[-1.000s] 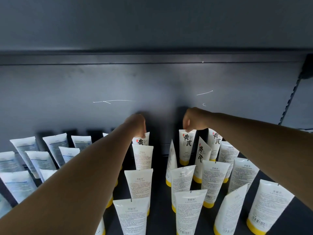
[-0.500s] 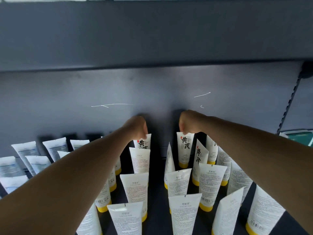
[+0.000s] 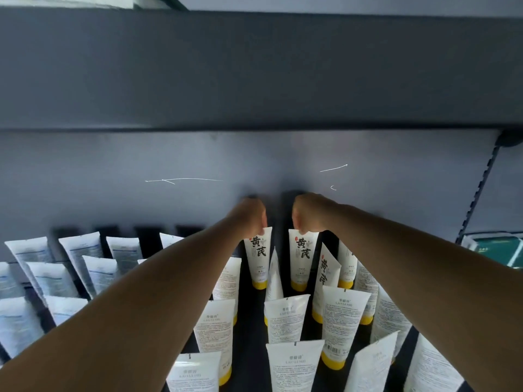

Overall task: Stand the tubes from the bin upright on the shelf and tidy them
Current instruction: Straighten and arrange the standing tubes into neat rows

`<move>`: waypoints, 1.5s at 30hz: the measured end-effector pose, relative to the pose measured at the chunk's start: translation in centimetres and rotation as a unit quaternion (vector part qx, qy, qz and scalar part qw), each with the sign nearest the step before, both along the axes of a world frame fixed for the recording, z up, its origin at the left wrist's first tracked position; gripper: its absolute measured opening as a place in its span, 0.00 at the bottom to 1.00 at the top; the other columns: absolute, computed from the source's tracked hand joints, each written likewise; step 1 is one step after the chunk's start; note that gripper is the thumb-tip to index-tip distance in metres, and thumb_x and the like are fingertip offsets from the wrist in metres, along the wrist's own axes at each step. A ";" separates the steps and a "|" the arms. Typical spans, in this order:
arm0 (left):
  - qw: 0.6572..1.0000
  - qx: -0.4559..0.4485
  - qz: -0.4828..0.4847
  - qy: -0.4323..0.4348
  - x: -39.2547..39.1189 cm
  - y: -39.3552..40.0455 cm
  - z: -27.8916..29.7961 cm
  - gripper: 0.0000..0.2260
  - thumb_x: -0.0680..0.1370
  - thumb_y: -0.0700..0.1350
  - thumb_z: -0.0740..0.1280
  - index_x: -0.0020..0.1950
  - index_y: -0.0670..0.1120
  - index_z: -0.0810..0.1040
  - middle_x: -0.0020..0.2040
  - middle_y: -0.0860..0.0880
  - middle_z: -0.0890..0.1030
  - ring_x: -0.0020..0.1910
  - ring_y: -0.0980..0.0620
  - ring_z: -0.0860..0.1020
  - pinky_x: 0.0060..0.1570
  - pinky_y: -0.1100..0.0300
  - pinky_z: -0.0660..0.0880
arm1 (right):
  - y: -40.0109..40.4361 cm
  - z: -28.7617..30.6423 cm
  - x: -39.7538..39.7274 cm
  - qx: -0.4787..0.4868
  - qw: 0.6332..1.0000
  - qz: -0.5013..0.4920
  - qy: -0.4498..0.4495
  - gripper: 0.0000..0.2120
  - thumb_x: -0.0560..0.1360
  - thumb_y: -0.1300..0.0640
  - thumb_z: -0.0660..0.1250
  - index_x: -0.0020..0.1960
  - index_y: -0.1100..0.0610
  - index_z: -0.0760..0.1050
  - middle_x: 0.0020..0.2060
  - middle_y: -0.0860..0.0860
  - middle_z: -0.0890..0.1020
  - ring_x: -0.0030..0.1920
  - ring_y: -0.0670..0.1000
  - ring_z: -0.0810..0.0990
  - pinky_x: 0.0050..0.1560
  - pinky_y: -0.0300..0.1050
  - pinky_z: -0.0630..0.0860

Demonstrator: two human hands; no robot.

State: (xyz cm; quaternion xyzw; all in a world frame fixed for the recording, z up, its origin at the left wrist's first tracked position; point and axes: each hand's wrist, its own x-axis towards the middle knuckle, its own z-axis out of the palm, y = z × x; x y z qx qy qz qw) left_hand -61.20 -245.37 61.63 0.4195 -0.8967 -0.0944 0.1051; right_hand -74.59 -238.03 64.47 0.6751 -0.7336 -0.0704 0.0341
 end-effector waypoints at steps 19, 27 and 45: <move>0.999 0.007 0.001 0.049 0.4 0.8 0.3 0.13 0.72 0.37 0.71 0.57 0.40 0.81 0.54 0.42 0.83 0.53 0.46 0.80 0.52 0.60 0.74 | 0.9 -0.8 -0.8 -0.046 0.997 -0.002 -0.068 0.12 0.75 0.59 0.67 0.57 0.61 0.80 0.55 0.55 0.81 0.57 0.55 0.78 0.59 0.46 0.74; 0.998 -0.005 0.016 0.054 4.6 1.7 2.0 0.16 0.70 0.38 0.74 0.57 0.40 0.80 0.55 0.42 0.82 0.55 0.46 0.79 0.54 0.61 0.72 | 2.3 0.3 1.3 -0.104 0.987 0.009 -0.126 0.13 0.72 0.59 0.72 0.55 0.59 0.81 0.55 0.53 0.81 0.57 0.54 0.78 0.57 0.42 0.71; 0.995 -0.022 0.067 0.072 19.2 6.5 6.8 0.16 0.71 0.40 0.73 0.58 0.41 0.80 0.57 0.44 0.81 0.57 0.46 0.78 0.59 0.58 0.73 | 7.9 4.1 11.8 -0.130 0.980 0.043 -0.147 0.09 0.73 0.61 0.70 0.52 0.59 0.81 0.52 0.52 0.81 0.54 0.51 0.78 0.50 0.37 0.67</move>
